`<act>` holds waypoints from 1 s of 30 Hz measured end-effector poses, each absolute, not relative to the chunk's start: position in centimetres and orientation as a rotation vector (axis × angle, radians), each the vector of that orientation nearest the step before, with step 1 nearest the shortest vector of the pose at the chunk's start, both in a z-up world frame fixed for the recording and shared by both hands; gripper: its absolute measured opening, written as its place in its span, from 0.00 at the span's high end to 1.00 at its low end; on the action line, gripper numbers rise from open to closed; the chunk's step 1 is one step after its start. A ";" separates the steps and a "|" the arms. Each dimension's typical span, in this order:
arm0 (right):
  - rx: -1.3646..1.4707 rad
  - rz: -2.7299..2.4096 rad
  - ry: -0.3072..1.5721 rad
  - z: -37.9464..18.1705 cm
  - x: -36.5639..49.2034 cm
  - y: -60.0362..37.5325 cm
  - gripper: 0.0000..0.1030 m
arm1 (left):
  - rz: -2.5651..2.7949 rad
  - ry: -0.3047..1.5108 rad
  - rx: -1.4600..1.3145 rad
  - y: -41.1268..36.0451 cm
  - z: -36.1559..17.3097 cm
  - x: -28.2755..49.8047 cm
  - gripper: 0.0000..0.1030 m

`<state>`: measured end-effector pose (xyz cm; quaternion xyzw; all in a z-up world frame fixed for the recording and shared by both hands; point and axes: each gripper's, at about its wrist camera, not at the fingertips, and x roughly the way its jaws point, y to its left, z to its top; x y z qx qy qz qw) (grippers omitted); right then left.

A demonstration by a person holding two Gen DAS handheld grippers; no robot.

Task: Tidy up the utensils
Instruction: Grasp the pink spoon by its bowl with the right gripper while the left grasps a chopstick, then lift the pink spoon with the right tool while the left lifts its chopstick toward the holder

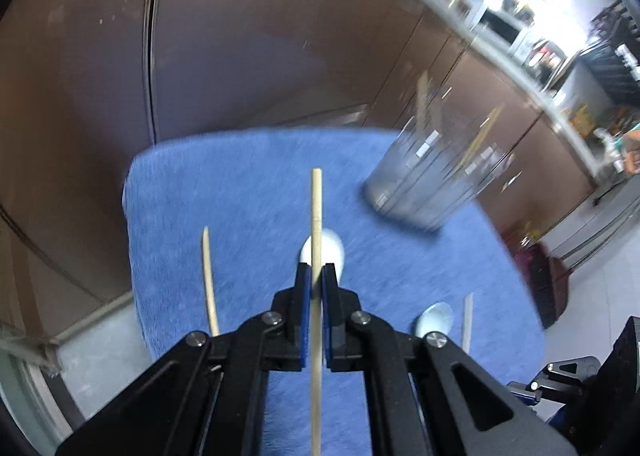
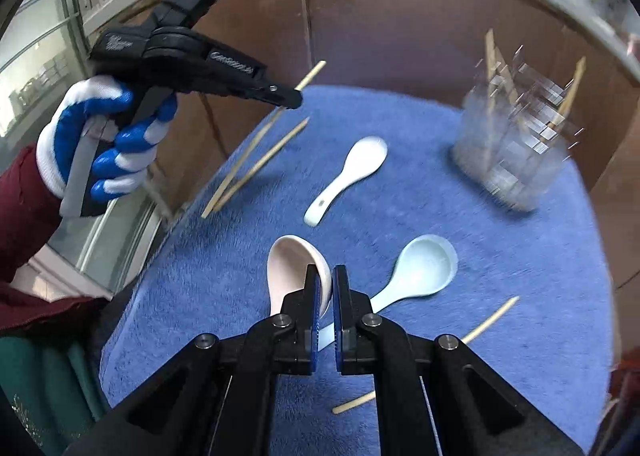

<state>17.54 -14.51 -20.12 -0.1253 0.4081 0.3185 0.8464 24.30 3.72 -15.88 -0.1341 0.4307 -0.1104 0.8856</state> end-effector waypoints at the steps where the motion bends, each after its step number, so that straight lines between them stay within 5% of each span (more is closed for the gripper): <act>1: -0.261 0.655 0.838 -19.2 17.3 -14.9 0.94 | -0.239 0.857 -0.278 3.5 -14.6 23.9 0.96; 17: -0.152 0.216 0.368 -4.6 23.3 -21.3 0.94 | -0.293 0.422 -0.335 -2.8 -1.7 29.2 0.96; 30: -0.194 -0.034 0.213 -7.4 34.3 -22.6 0.94 | -0.252 0.202 -0.337 -9.5 -4.9 36.9 0.95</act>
